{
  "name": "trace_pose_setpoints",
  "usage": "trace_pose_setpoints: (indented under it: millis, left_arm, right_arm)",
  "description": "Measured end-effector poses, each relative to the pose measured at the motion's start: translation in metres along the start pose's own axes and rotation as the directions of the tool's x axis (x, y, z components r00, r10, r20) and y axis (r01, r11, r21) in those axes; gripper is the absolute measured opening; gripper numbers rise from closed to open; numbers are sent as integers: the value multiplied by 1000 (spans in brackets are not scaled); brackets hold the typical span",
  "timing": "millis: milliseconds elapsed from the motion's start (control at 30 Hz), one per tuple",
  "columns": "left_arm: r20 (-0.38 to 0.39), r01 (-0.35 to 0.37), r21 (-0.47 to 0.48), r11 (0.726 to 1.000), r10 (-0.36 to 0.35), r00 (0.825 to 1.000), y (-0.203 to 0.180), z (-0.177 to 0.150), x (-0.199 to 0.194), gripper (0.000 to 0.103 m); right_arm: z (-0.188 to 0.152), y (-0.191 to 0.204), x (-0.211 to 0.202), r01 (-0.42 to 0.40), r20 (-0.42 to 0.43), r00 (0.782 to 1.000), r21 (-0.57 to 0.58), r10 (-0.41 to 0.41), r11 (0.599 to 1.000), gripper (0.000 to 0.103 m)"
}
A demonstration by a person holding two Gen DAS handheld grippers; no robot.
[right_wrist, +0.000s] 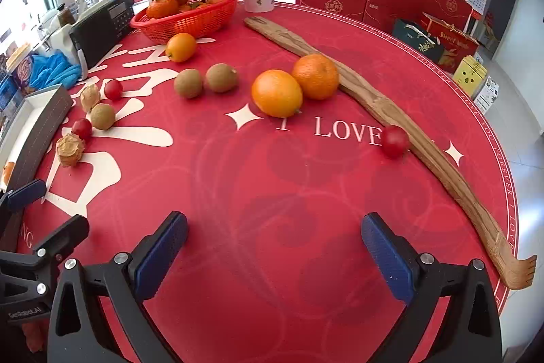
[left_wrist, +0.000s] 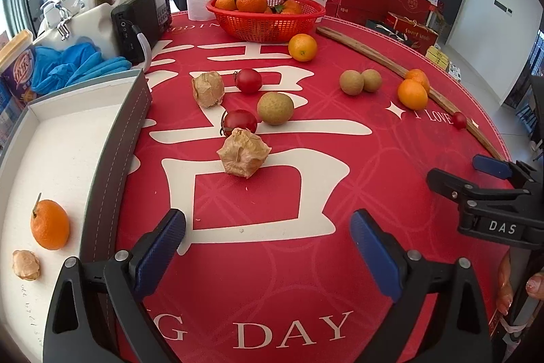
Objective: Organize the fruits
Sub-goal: 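Move both open tools back over the fruits on the table, then grasp another husk fruit with the left tool while the right tool grasps a mandarin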
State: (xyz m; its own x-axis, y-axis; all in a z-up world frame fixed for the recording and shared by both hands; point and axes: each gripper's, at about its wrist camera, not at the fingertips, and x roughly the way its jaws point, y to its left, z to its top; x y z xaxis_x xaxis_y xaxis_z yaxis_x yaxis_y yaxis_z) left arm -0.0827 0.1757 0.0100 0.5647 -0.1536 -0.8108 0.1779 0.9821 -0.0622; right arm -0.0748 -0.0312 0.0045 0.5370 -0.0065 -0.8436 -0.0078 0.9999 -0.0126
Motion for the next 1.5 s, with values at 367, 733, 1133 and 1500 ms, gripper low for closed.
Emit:
trace_pose_setpoints:
  millis: [367,733,1133,1500]
  left_arm:
    - [-11,-93,-21,995,92,996,3,31,23,78]
    - [43,-88,11,996,87,995,1,30,20,33]
    - [47,-82,-7,997,82,996,1,32,22,34]
    - [96,-47,-7,999,47,994,8,22,7,29]
  right_arm:
    - [-2,-22,0,15,-1,1000,27,-15,1000,102]
    - [0,-21,2,10,11,1000,21,-10,1000,103]
    - [65,1,39,-25,4,1000,62,24,998,99]
    - [59,-6,26,-135,77,989,117,126,984,38]
